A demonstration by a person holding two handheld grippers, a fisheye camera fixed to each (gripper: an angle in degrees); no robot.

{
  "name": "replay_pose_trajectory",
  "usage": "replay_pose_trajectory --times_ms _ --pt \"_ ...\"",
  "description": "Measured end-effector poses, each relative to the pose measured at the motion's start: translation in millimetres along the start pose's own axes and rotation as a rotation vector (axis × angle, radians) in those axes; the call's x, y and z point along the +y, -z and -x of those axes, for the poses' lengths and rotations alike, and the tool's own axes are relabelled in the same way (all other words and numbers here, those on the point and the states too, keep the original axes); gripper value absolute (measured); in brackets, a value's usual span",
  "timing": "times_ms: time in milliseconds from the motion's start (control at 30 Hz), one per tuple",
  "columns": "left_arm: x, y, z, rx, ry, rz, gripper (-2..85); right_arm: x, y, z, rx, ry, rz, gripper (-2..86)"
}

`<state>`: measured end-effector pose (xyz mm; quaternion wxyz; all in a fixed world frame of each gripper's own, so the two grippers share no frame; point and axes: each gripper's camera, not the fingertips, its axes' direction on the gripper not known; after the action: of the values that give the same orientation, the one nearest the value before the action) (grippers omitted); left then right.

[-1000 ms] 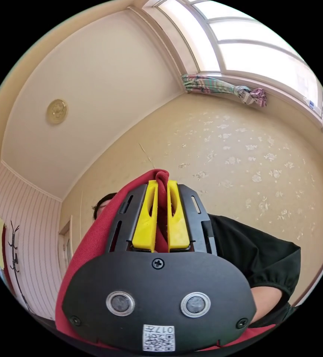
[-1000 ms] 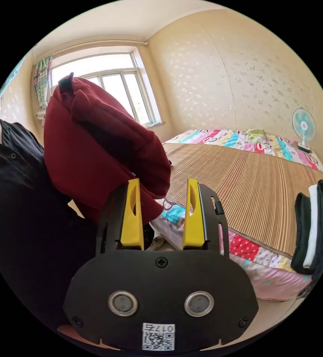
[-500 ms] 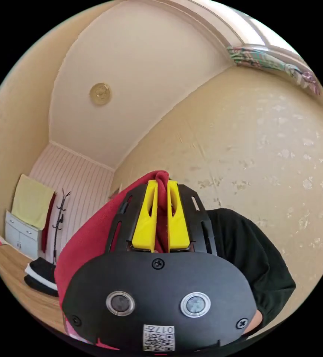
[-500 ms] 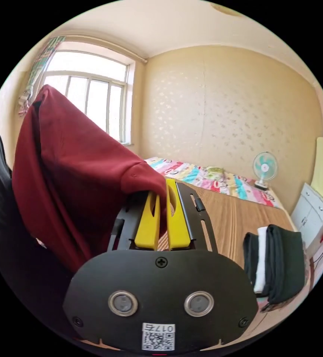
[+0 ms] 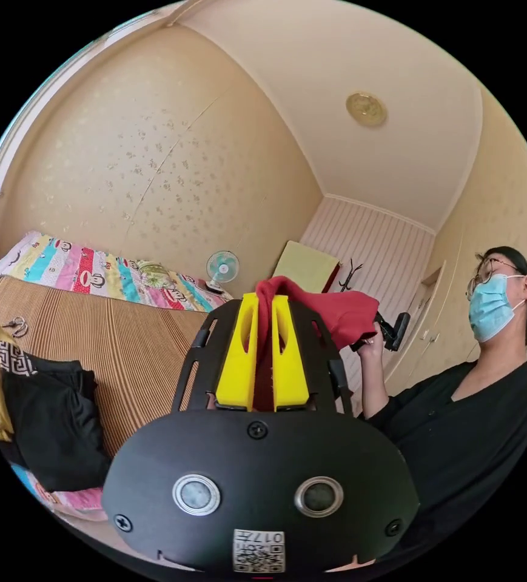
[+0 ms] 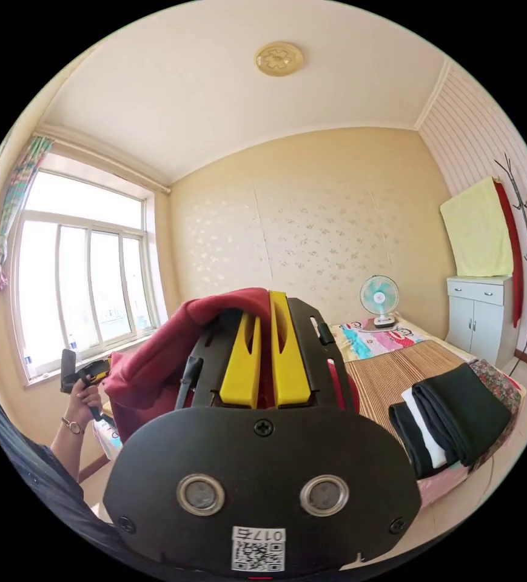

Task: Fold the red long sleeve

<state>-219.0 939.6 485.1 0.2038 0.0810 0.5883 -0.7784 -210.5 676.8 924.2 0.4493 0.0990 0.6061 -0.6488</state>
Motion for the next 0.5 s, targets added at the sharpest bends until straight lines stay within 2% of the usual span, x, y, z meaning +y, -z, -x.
replay_pose_trajectory --times_ms 133,233,300,400,500 --pt "-2 -2 -44 0.029 -0.063 -0.148 3.2 4 47 -13 0.053 -0.046 -0.104 4.6" --pt "-24 -14 -96 -0.056 -0.157 -0.176 3.4 6 77 -26 0.019 -0.194 -0.182 4.5" --pt "-34 -27 -137 -0.187 -0.247 -0.234 3.6 10 88 -25 0.039 -0.241 -0.235 4.5" --pt "-46 -52 -168 -0.383 -0.269 -0.263 4.0 3 88 -10 0.113 -0.173 -0.252 4.4" --pt "-73 -88 -145 -0.451 -0.206 -0.221 4.2 -15 55 -3 0.138 -0.08 -0.164 4.4"
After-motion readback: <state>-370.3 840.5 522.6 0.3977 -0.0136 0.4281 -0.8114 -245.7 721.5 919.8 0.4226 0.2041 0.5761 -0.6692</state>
